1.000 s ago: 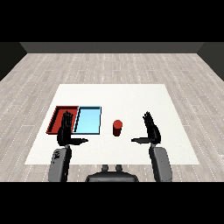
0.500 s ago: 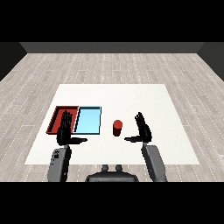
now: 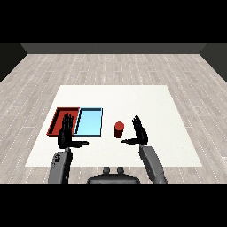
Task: Pick the red can and put it in the red box
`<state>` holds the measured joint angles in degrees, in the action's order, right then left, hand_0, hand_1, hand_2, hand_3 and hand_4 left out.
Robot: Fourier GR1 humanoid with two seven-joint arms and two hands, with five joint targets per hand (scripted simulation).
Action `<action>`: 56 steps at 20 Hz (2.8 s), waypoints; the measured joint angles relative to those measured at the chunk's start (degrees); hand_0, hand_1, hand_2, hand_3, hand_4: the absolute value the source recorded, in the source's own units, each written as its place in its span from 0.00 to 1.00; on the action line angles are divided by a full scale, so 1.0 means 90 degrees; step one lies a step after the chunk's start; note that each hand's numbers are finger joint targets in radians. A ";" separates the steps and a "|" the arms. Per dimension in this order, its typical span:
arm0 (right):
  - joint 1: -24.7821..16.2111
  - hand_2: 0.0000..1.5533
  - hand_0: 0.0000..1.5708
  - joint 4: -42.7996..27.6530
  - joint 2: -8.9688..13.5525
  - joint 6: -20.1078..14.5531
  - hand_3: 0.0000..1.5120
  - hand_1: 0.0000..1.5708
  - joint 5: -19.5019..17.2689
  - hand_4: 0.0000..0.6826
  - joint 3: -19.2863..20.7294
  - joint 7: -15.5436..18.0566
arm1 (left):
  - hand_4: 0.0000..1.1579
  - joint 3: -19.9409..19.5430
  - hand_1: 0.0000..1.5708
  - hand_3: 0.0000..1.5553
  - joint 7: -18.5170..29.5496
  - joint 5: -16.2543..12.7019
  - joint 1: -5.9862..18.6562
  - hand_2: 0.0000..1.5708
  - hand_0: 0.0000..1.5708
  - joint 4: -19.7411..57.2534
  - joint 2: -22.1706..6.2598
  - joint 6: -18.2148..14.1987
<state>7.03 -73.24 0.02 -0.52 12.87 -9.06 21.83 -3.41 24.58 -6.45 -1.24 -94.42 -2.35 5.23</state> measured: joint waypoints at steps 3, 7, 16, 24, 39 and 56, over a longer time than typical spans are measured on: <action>0.0148 0.00 0.00 0.0346 -0.0001 -0.0104 0.00 0.00 0.0186 0.00 -0.0137 0.0164 | 0.00 -0.0082 0.00 0.00 0.0033 -0.0058 0.0164 0.00 0.00 0.0158 -0.0054 0.0053; 0.0274 0.00 0.00 0.0674 -0.0001 -0.0231 0.00 0.00 0.0448 0.00 -0.0406 0.0383 | 0.00 -0.0079 0.00 0.00 0.0055 -0.0040 0.0208 0.00 0.00 0.0213 -0.0024 0.0015; 0.0568 0.00 0.00 0.0855 -0.0002 -0.0657 0.00 0.00 0.0971 0.00 -0.0916 0.0387 | 0.00 0.0021 0.00 0.00 0.0214 -0.0001 0.0139 0.00 0.00 0.0267 0.0053 0.0015; 0.0967 0.00 0.00 0.1383 -0.0002 -0.0801 0.00 0.00 0.1214 0.00 -0.1021 0.0473 | 0.00 0.0072 0.00 0.00 0.0247 -0.0022 -0.0037 0.00 0.00 0.0083 0.0058 0.0072; 0.1585 0.00 0.00 0.2336 -0.0002 -0.1028 0.00 0.00 0.1674 0.00 -0.1253 0.0797 | 0.00 -0.0006 0.00 0.00 0.0120 -0.0051 0.0039 0.00 0.00 0.0060 -0.0014 0.0058; 0.2489 0.00 0.00 0.3106 0.0011 -0.1495 0.00 0.00 0.2711 0.00 -0.2095 0.0981 | 0.00 0.0056 0.00 0.00 0.0184 -0.0115 -0.0061 0.00 0.00 -0.0052 0.0064 0.0043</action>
<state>29.43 -45.28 0.12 -13.98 37.27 -27.92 30.66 -2.91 26.24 -7.48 -1.79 -94.89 -1.77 5.61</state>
